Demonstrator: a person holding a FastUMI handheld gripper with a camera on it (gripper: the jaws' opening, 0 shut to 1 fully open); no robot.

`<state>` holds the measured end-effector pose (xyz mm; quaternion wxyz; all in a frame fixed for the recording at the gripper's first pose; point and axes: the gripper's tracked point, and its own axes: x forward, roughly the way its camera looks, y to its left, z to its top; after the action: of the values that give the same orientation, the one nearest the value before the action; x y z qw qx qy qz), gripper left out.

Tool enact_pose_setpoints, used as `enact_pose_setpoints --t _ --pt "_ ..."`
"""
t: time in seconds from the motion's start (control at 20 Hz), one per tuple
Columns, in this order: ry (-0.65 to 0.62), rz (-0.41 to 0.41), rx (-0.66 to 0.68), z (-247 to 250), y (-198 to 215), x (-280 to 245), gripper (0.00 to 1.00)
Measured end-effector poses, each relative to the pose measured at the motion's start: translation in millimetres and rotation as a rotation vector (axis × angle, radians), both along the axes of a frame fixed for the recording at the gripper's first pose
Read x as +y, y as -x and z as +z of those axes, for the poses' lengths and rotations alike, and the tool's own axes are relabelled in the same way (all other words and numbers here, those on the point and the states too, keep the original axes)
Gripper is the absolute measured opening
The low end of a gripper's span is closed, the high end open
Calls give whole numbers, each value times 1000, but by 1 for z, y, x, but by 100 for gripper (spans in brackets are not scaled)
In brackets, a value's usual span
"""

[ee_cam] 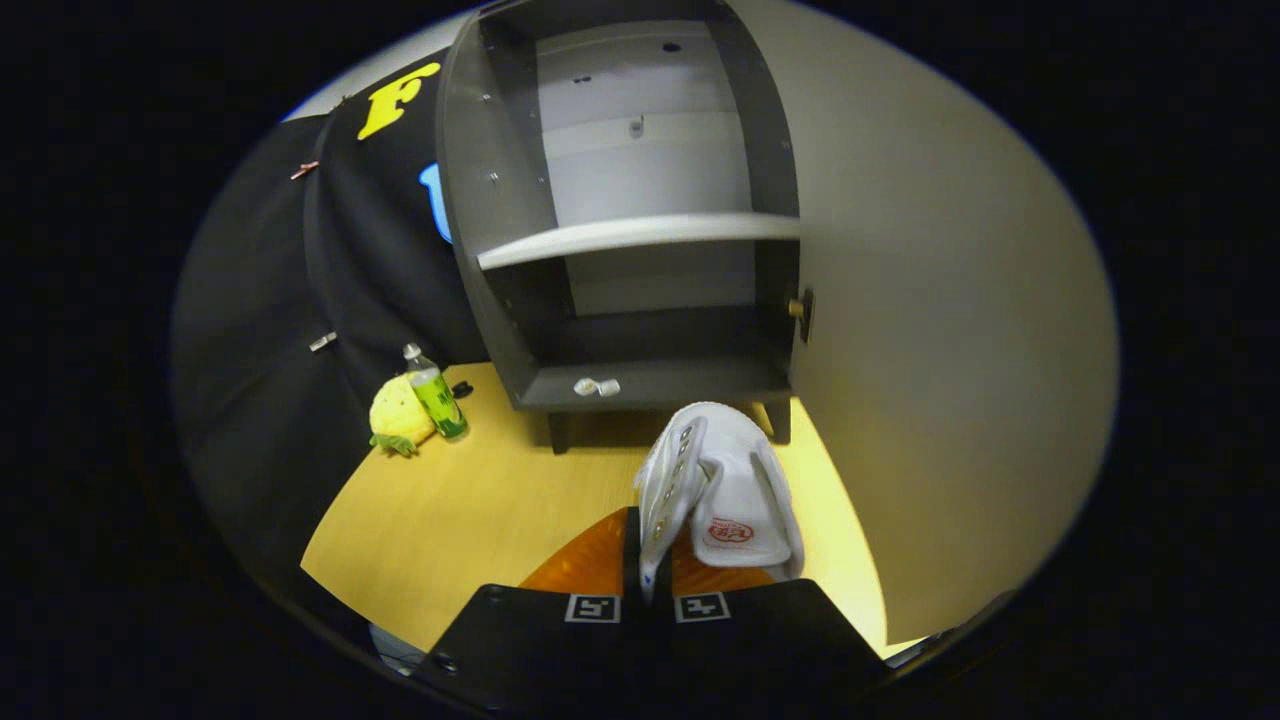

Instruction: Open the shoe cabinet door, grab the shoes and put them into the shoe cabinet, then close the shoe cabinet door.

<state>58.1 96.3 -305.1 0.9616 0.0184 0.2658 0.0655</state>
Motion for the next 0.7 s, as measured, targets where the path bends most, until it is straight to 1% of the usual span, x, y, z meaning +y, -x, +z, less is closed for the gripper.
enact_pose_setpoints --t 0.15,0.3,0.45,0.55,0.7 --pt "-18 25 -54 60 -15 15 5" --pt "-51 22 -80 109 -41 24 5" --pt "-49 26 -114 145 -78 28 5" --pt "-38 44 -111 160 -104 36 5" --pt "-45 45 -144 186 -150 44 5"
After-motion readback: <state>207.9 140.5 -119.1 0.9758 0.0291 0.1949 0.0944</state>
